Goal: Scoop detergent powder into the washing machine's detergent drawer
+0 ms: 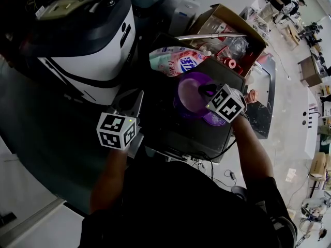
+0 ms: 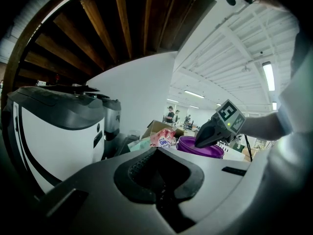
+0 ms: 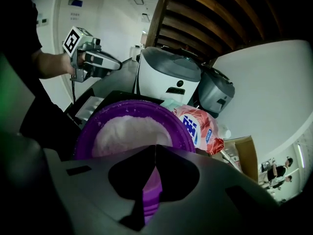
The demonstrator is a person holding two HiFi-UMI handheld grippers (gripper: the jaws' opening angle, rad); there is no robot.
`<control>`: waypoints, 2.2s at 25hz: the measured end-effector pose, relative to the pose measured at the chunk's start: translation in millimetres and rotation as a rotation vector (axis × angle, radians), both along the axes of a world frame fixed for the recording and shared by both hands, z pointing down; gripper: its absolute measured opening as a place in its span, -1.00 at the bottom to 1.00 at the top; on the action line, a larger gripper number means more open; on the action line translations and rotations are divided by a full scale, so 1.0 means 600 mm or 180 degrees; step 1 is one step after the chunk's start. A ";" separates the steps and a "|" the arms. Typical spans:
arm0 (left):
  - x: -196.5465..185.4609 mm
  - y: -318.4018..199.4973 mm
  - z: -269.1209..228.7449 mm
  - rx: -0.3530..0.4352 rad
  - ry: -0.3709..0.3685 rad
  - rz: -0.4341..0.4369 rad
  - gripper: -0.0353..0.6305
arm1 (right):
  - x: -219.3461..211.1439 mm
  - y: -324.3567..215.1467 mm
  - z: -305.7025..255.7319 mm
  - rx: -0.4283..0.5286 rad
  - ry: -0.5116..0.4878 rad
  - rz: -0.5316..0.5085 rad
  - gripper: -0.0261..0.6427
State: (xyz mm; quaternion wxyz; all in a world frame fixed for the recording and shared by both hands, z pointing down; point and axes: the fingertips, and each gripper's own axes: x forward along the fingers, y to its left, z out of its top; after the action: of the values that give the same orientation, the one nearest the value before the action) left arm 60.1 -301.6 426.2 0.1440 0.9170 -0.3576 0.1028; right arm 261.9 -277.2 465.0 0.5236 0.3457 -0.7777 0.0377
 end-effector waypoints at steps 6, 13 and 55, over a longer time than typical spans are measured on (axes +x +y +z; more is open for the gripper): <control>0.003 0.000 0.001 -0.0004 0.0007 -0.0014 -0.87 | -0.002 0.003 -0.002 -0.0139 -0.0090 -0.0026 -0.86; 0.002 0.004 0.001 0.0004 0.0006 -0.0043 -0.87 | -0.009 0.011 0.003 -0.0283 -0.0085 -0.0098 -0.86; -0.013 0.024 0.003 -0.0036 0.0013 -0.0128 -0.87 | -0.060 0.056 -0.014 -0.1037 -0.0821 -0.0244 -0.86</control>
State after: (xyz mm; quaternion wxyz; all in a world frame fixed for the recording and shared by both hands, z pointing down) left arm 52.1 -287.2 428.2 0.1520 0.9090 -0.3751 0.1000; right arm 226.0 -243.5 456.7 0.4698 0.2189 -0.8345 0.1869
